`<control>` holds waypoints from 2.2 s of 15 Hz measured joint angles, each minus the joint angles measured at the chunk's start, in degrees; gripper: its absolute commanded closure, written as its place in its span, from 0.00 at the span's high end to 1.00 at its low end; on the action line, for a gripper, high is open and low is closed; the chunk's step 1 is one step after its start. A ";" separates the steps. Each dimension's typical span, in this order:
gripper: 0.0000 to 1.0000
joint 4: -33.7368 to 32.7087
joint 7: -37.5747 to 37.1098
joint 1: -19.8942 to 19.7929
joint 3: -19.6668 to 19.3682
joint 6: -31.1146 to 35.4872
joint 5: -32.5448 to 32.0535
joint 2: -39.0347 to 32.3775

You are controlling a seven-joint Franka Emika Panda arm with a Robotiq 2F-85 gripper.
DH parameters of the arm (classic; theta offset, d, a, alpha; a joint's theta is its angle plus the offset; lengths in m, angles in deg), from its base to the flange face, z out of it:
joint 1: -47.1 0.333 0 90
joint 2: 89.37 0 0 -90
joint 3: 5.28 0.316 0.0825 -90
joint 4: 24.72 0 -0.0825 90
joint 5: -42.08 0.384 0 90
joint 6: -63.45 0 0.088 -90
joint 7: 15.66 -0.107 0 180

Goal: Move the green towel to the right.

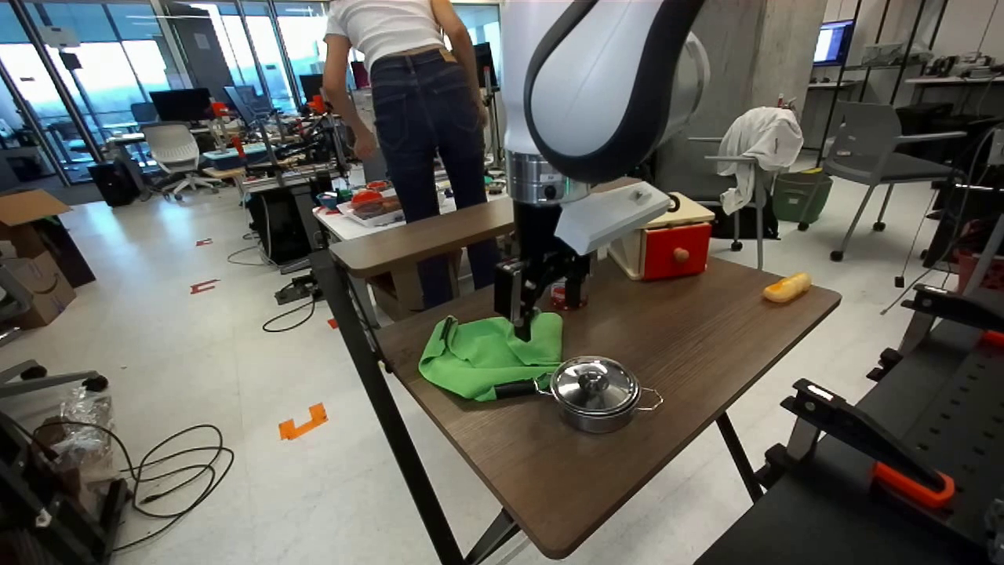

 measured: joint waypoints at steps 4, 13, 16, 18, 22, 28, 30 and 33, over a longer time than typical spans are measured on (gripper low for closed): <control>1.00 -5.34 -0.49 1.37 -0.03 -0.02 0.05 -4.56; 1.00 -14.32 -0.49 1.76 0.16 -0.02 0.30 -13.15; 1.00 -15.09 -0.44 1.64 0.04 -0.07 0.30 -14.26; 1.00 -15.14 -0.26 1.48 0.04 -0.23 0.30 -14.34; 1.00 -14.43 0.91 1.35 -0.23 -0.46 0.29 -13.89; 1.00 -9.40 3.31 0.16 -1.54 -0.48 0.26 -11.15; 1.00 -7.28 4.07 -0.78 -1.78 -0.47 0.25 -10.13; 1.00 -4.40 5.22 -2.20 -2.13 -0.46 0.24 -8.81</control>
